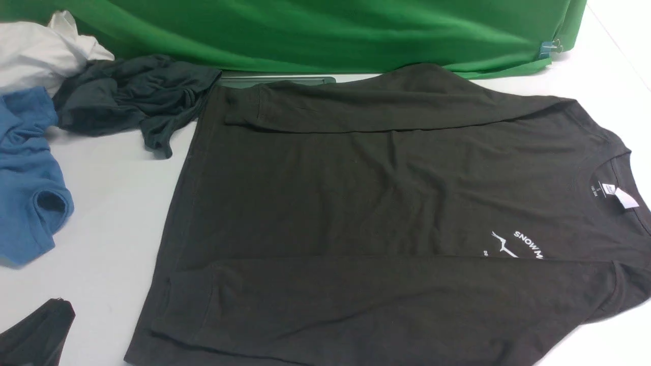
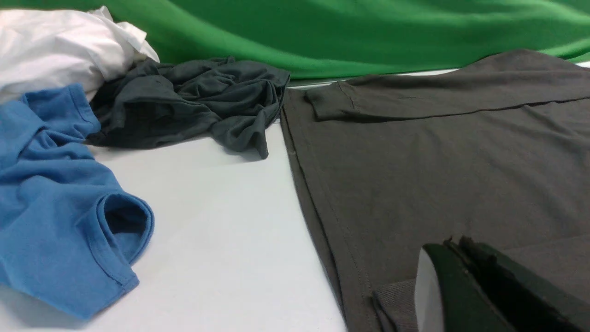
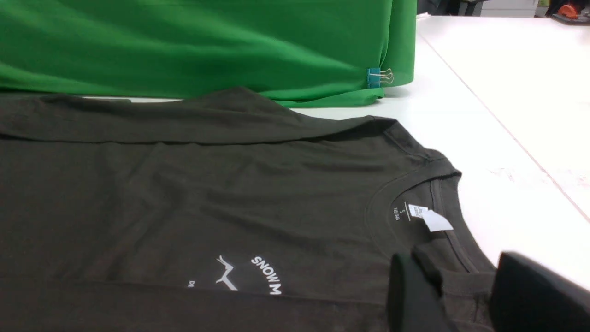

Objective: Fold a long-sleeved shirt on a white desktop.
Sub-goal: 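Grasp the left edge of the dark T-shirt lying flat on the table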

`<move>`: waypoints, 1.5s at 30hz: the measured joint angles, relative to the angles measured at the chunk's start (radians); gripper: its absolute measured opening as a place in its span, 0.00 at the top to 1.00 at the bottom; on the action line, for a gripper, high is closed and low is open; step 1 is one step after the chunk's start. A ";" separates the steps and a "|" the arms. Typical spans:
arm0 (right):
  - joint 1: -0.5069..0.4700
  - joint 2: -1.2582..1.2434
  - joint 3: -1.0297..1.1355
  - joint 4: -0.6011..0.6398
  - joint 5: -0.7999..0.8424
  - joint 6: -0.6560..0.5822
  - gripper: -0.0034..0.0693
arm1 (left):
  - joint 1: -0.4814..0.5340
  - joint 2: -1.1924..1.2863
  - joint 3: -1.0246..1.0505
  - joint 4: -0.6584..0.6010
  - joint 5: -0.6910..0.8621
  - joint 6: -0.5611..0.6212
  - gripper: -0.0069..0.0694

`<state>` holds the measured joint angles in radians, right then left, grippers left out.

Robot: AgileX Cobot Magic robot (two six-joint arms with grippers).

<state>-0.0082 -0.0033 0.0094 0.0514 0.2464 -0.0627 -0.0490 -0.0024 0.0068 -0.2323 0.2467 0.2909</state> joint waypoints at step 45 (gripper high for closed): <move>0.000 0.000 0.000 0.000 0.000 0.000 0.62 | -0.108 0.291 -0.440 -0.429 0.277 -0.033 0.88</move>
<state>-0.0082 -0.0033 0.0094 0.0514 0.2464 -0.0627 -0.1570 0.2890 -0.4329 -0.6614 0.5235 0.2584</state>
